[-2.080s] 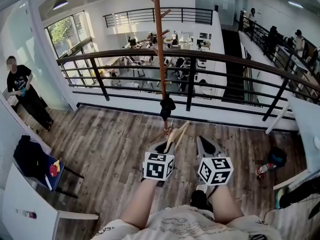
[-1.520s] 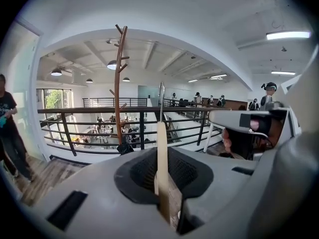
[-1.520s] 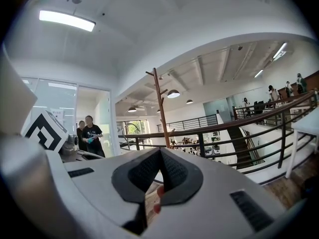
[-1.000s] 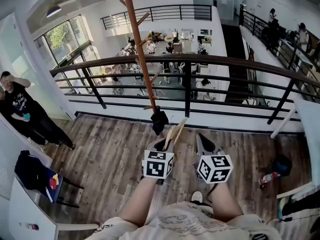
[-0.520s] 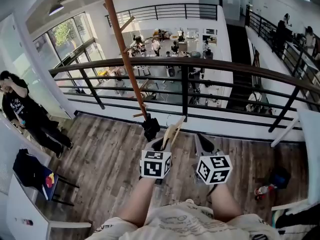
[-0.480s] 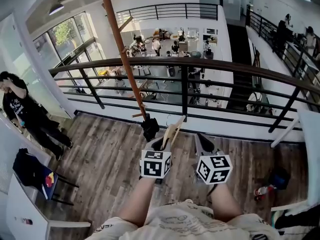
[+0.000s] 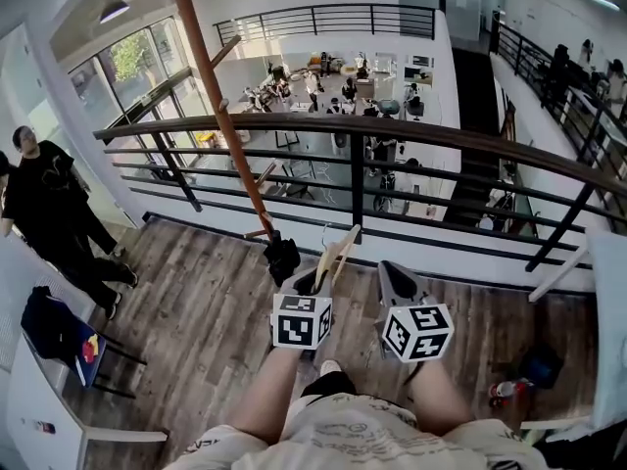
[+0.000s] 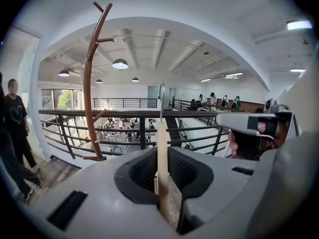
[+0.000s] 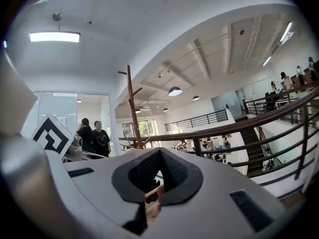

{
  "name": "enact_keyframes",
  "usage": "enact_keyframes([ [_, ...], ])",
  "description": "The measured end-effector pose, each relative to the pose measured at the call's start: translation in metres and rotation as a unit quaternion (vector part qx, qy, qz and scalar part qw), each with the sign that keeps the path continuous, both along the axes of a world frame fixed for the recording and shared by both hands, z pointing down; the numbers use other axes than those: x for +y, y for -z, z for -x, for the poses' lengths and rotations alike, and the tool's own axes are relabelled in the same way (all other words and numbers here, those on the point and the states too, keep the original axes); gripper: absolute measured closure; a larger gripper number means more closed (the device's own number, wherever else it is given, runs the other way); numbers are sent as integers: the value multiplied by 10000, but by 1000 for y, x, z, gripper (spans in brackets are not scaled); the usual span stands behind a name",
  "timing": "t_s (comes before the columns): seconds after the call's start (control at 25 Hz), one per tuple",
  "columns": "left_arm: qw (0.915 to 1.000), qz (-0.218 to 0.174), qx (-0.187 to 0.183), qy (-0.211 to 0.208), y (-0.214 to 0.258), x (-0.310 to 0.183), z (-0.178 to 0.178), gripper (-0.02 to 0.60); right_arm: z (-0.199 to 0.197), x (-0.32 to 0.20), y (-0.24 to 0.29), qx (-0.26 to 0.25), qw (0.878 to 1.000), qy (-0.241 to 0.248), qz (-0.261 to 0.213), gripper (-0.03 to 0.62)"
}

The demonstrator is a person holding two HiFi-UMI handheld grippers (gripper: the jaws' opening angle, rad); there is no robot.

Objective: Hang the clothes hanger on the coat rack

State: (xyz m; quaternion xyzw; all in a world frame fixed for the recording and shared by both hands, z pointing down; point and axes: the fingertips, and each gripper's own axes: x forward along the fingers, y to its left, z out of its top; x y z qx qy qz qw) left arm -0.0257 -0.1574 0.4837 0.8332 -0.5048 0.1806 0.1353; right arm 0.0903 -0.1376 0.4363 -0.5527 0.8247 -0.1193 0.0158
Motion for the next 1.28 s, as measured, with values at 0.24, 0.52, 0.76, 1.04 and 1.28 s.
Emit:
enact_keyframes([
  [0.24, 10000, -34, -16, 74, -6, -33, -5, 525, -9, -31, -11, -73, 9999, 60, 35, 599],
  [0.52, 9998, -46, -7, 188, -18, -83, -17, 525, -10, -78, -23, 46, 9993, 365, -4, 599],
  [0.76, 9996, -63, -6, 276, -23, -124, -31, 525, -27, -122, -27, 42, 9990, 437, -42, 599],
  [1.04, 9990, -51, 41, 453, -24, -187, -19, 525, -11, -185, -35, 145, 9976, 671, 14, 598],
  [1.28, 9970, -209, 96, 743, -33, -229, -2, 525, 9, -233, -49, 227, 9946, 997, -165, 599],
])
